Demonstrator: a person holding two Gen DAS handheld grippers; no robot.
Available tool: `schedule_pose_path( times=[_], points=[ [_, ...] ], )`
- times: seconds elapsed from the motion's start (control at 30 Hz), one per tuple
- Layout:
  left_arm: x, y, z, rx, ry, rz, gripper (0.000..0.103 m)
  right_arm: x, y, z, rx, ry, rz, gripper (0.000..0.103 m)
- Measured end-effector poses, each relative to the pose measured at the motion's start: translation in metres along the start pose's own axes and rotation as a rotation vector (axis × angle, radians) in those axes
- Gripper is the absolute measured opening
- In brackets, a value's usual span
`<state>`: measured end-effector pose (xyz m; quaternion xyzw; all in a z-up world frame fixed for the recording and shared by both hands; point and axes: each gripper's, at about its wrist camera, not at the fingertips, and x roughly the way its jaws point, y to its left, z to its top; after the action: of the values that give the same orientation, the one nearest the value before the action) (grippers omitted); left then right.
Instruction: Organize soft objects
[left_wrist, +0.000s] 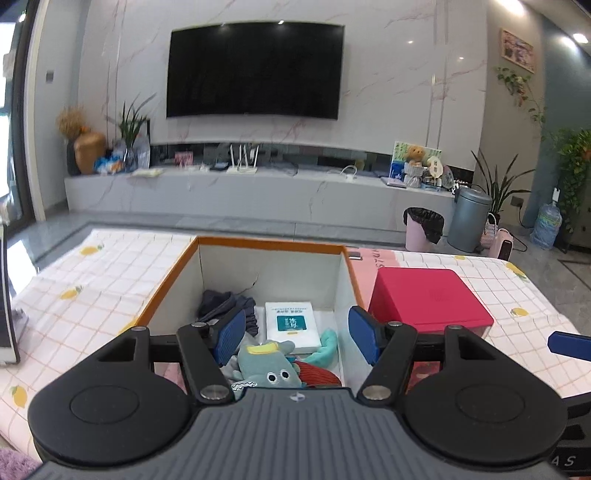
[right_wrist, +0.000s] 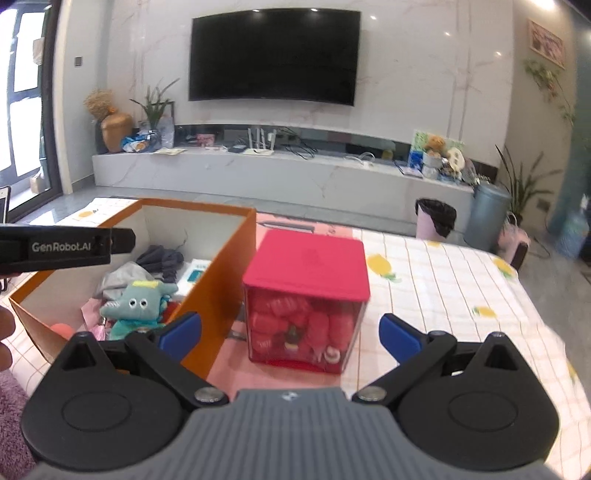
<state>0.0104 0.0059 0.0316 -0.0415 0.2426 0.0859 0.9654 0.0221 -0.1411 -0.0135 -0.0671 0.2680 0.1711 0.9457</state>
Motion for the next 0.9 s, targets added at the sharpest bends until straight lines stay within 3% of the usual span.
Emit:
schedule_pose_path(
  times=[0.47,0.9],
  points=[
    [-0.008,-0.019,-0.023,0.094,-0.04,-0.025,0.075,-0.004,0.003,-0.011,0.017,-0.055,0.045,0.1],
    [-0.009,-0.019,-0.026,0.091,-0.048,-0.028,0.075,-0.005,0.001,-0.013,0.027,-0.058,0.054,0.1]
  ],
)
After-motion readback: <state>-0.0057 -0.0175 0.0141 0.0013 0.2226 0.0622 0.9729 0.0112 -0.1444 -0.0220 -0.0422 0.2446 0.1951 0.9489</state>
